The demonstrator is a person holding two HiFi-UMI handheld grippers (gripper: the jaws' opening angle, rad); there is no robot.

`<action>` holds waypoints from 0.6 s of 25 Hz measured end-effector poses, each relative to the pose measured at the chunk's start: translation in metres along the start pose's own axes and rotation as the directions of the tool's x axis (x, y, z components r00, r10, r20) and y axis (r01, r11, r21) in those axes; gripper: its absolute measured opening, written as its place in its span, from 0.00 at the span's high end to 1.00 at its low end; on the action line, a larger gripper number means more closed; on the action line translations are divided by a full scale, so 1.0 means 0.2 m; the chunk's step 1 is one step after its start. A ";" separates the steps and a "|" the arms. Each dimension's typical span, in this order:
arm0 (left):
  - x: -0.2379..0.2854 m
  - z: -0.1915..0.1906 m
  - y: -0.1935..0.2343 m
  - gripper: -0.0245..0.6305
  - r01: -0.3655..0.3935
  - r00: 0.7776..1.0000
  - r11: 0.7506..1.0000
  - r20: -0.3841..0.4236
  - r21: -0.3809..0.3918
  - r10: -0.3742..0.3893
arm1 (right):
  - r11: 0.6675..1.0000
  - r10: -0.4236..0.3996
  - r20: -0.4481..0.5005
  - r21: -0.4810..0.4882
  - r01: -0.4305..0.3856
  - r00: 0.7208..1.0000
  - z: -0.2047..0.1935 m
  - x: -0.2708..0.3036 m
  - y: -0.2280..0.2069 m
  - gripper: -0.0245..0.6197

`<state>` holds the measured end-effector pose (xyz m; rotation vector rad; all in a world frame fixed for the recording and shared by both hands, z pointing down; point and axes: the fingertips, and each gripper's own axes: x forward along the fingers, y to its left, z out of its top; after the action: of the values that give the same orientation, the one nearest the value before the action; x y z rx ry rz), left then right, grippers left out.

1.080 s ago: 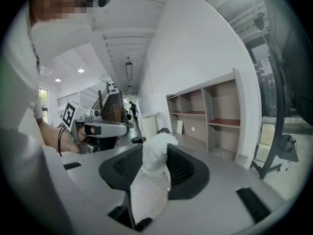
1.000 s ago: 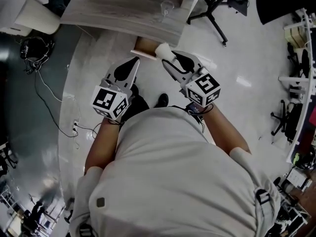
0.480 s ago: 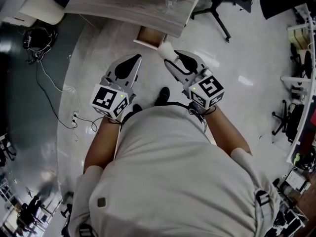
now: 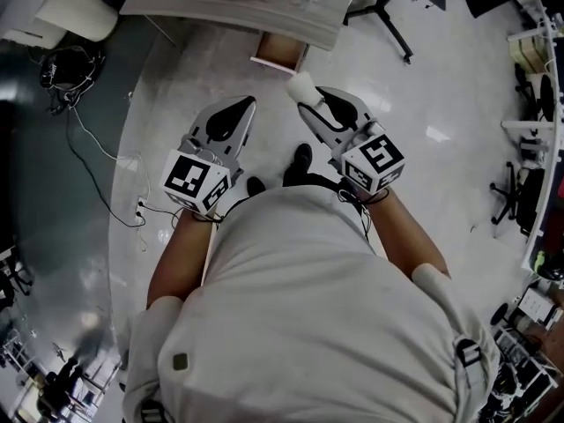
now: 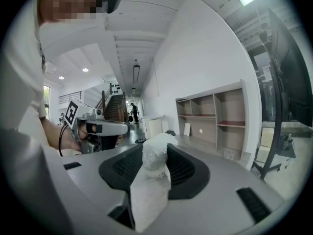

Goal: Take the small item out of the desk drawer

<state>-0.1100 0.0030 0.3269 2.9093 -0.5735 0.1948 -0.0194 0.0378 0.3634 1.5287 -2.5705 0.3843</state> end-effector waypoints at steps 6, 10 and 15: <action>-0.27 -0.03 0.00 0.94 0.020 1.000 1.000 0.006 0.001 -0.020 | 0.999 -0.041 0.006 0.021 0.041 0.999 -0.05 -0.02 0.23 0.71; -0.43 -0.08 -0.01 0.94 0.038 0.999 0.999 0.008 -0.007 -0.038 | 0.998 -0.068 0.010 0.017 0.068 0.998 -0.08 -0.03 0.39 0.71; -0.60 -0.11 -0.03 0.94 0.053 0.999 0.999 0.010 -0.007 -0.053 | 0.996 -0.092 0.031 0.011 0.091 0.995 -0.11 -0.05 0.55 0.71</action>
<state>-0.2201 0.0575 0.3291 2.9160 -0.4967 0.1705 -0.1119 0.1029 0.3643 1.6617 -2.5138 0.3661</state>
